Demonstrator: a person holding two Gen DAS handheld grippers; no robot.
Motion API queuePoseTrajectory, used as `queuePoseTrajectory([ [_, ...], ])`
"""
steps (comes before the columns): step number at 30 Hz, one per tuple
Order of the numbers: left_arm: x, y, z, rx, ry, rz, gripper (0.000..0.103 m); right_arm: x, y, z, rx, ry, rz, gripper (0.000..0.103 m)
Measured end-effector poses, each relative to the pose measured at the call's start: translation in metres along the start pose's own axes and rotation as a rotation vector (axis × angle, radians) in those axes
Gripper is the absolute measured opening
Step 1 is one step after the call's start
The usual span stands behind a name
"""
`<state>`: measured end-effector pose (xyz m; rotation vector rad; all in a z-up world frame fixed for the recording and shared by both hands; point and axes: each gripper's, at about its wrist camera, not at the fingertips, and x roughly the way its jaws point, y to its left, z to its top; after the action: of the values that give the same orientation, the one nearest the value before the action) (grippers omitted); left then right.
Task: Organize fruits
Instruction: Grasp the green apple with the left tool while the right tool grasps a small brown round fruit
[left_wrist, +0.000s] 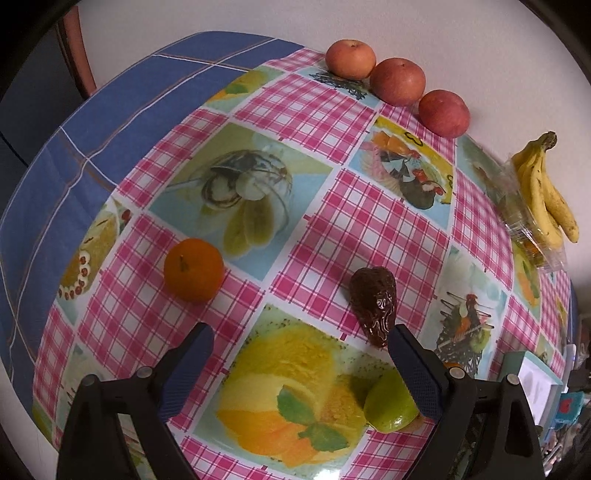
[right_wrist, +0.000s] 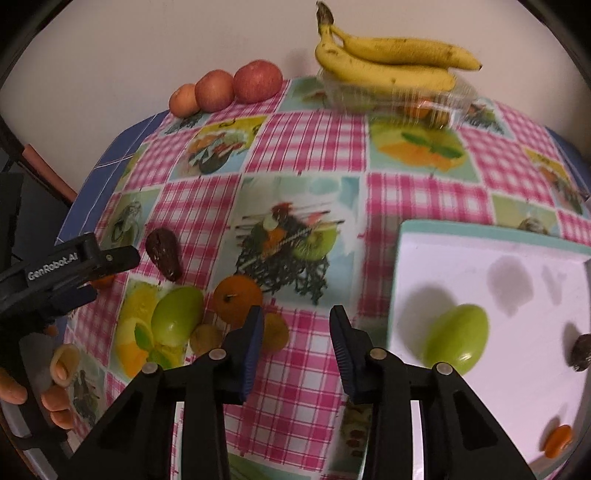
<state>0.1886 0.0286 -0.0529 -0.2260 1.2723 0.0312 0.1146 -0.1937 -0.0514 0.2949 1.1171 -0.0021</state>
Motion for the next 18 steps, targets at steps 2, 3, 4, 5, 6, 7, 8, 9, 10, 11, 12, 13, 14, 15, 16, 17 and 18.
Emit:
queuePoseTrajectory([
  [2, 0.000, 0.000, 0.000, -0.003, 0.004, -0.011, 0.096, 0.003, 0.005, -0.002, -0.019, 0.009, -0.003, 0.038],
  [3, 0.000, 0.000, -0.001, -0.004, 0.008, -0.016, 0.096, 0.006, 0.007, -0.002, -0.026, 0.013, -0.004, 0.038],
  [4, 0.000, -0.001, -0.001, -0.004, 0.012, -0.018, 0.096, 0.008, 0.009, -0.003, -0.032, 0.019, -0.003, 0.038],
  [5, 0.001, -0.001, -0.001, -0.005, 0.015, -0.018, 0.096, 0.009, 0.010, -0.003, -0.034, 0.023, -0.001, 0.037],
  [6, 0.001, -0.001, -0.001, -0.006, 0.018, -0.019, 0.096, 0.011, 0.011, -0.004, -0.037, 0.029, 0.001, 0.035],
  [7, 0.002, -0.002, -0.001, -0.008, 0.020, -0.019, 0.096, 0.013, 0.012, -0.005, -0.041, 0.033, 0.001, 0.033],
  [8, 0.002, -0.002, -0.001, -0.009, 0.023, -0.022, 0.096, 0.015, 0.013, -0.006, -0.045, 0.036, -0.001, 0.033],
  [9, 0.002, -0.002, -0.001, -0.011, 0.024, -0.025, 0.096, 0.015, 0.013, -0.006, -0.046, 0.038, -0.002, 0.031],
  [10, 0.002, -0.003, -0.002, -0.011, 0.026, -0.029, 0.096, 0.017, 0.013, -0.005, -0.045, 0.039, 0.002, 0.030],
  [11, 0.002, -0.003, -0.002, -0.017, 0.024, -0.027, 0.096, 0.018, 0.013, -0.006, -0.041, 0.041, 0.010, 0.030],
  [12, 0.001, -0.004, -0.002, -0.017, 0.024, -0.030, 0.096, 0.017, 0.013, -0.007, -0.041, 0.041, 0.014, 0.027],
  [13, 0.000, -0.005, -0.002, -0.014, 0.023, -0.032, 0.096, 0.017, 0.014, -0.007, -0.045, 0.039, 0.017, 0.026],
  [14, 0.000, -0.006, -0.003, -0.012, 0.023, -0.034, 0.096, 0.016, 0.014, -0.007, -0.050, 0.038, 0.012, 0.026],
  [15, -0.001, -0.008, -0.003, -0.007, 0.024, -0.037, 0.096, 0.016, 0.015, -0.007, -0.054, 0.037, 0.006, 0.026],
  [16, -0.001, -0.009, -0.003, -0.005, 0.025, -0.040, 0.096, 0.016, 0.015, -0.008, -0.053, 0.036, 0.007, 0.026],
  [17, -0.001, -0.011, -0.005, 0.001, 0.028, -0.050, 0.095, 0.016, 0.014, -0.008, -0.049, 0.036, 0.008, 0.026],
  [18, -0.002, -0.012, -0.005, 0.004, 0.030, -0.057, 0.092, 0.016, 0.013, -0.008, -0.045, 0.034, 0.007, 0.026],
])
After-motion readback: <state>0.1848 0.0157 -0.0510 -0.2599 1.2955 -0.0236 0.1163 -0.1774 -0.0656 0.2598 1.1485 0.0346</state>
